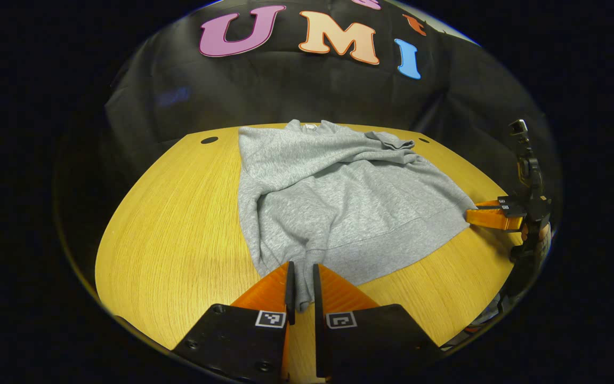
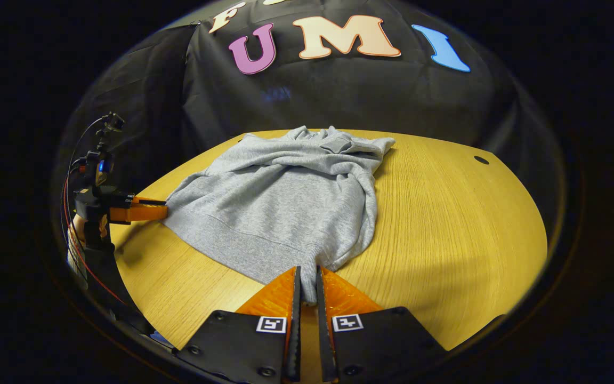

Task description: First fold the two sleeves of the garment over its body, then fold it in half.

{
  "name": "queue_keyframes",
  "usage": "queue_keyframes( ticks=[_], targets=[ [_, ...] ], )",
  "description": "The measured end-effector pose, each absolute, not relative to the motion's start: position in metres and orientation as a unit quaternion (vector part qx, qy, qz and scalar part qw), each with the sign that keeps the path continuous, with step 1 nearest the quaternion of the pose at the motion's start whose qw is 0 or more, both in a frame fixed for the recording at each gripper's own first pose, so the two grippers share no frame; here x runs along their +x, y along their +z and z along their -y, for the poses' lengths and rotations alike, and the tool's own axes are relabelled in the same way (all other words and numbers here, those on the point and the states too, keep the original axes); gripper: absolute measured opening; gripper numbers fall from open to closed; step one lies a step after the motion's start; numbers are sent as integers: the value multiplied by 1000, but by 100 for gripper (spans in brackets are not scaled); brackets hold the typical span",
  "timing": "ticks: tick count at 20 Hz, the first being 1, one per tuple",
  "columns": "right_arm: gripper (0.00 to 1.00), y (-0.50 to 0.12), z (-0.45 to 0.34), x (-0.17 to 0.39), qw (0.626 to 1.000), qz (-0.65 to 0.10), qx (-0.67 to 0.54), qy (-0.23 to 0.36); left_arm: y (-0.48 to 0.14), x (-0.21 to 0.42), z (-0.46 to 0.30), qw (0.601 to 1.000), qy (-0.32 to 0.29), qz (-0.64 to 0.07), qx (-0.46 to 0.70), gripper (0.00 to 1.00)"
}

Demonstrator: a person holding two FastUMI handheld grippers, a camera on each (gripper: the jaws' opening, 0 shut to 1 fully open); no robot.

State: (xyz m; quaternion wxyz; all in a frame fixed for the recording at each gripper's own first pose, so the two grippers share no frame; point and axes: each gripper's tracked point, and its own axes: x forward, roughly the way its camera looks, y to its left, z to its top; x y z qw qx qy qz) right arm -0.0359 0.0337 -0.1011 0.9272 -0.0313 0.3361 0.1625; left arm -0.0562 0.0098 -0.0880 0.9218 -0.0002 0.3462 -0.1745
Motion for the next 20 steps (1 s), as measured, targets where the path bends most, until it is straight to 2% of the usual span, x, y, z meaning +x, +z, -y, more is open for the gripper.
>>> queue_keyframes(
  ticks=[1, 4, 6, 12, 20],
  targets=[
    [12, -100, -34, -36, 930, -331, -33, 156, -88, -56, -9, 923, -176, -343, -2, 12],
    [6, -99, -34, -38, 931, -326, -51, 154, -86, -57, -6, 925, -177, -337, -17, 3],
    [6, -95, -34, -38, 931, -323, -56, 157, -85, -57, -4, 926, -177, -334, -24, 0],
    [6, -60, -37, -34, 943, -289, -38, 161, -65, -51, -4, 936, -181, -300, -18, 0],
    [5, -3, -47, 13, 957, -231, -40, 168, 9, 4, 2, 954, -198, -219, -47, 0]
  ],
)
